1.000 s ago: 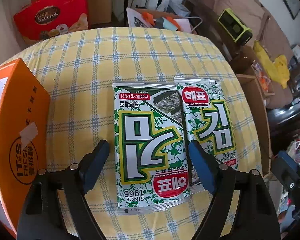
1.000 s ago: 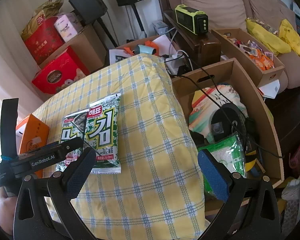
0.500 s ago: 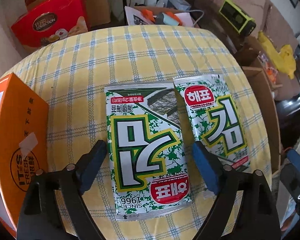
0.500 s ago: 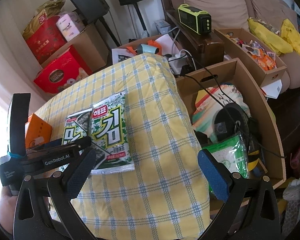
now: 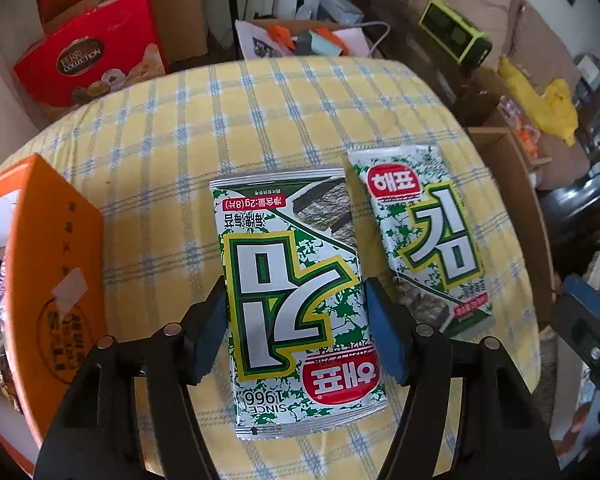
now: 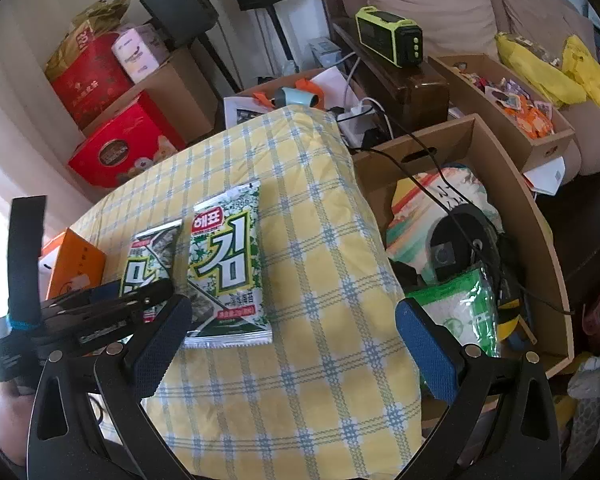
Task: Organize objects
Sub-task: 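Close the left tool on one seaweed packet and lift it, then lower the right tool onto the other seaweed packet and grasp it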
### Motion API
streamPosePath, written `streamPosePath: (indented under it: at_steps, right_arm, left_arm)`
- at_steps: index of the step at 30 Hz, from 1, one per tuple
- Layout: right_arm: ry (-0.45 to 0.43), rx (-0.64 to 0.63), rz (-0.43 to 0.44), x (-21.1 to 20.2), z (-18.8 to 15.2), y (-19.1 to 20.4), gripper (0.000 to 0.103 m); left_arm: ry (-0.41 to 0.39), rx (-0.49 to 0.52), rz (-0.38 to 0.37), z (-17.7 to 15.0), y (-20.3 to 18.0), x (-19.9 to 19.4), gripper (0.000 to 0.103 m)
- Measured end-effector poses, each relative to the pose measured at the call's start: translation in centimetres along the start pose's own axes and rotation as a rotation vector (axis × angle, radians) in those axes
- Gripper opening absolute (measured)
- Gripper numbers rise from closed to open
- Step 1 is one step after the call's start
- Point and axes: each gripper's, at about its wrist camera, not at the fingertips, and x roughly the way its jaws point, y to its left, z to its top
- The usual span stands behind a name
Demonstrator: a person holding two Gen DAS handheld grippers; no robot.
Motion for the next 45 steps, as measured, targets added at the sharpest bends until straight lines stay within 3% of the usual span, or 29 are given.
streamPosePath:
  at_steps: [11,27,33,40,42,45]
  right_arm:
    - [0.041,-0.075,-0.009,1.8,1.2,2.6,0.103]
    - [0.137,-0.185,-0.020,6.1,2.2,7.1,0.103]
    - [0.176,-0.212,-0.077,8.2,2.3,7.9,0.103]
    - [0.152,-0.235,-0.092,9.0,1.7,8.4,0.102]
    - [0.145,-0.249,-0.107,9.1,1.6,8.7,0.101]
    - [0.158,-0.248,-0.117,9.7,1.4,8.8,0.090]
  left_arm:
    - [-0.094,-0.015,-0.097,0.2,1.5,-6.6,0.062]
    - [-0.145,-0.008,-0.060,0.2,4.7,-10.4,0.062]
    - [-0.151,-0.017,-0.055,-0.1,5.9,-10.9,0.062]
    - [-0.151,-0.020,-0.044,-0.8,6.8,-11.2,0.062]
    - [-0.150,-0.023,-0.039,-1.0,7.1,-11.2,0.062]
    - [-0.147,-0.030,-0.033,-1.4,7.7,-11.2,0.063]
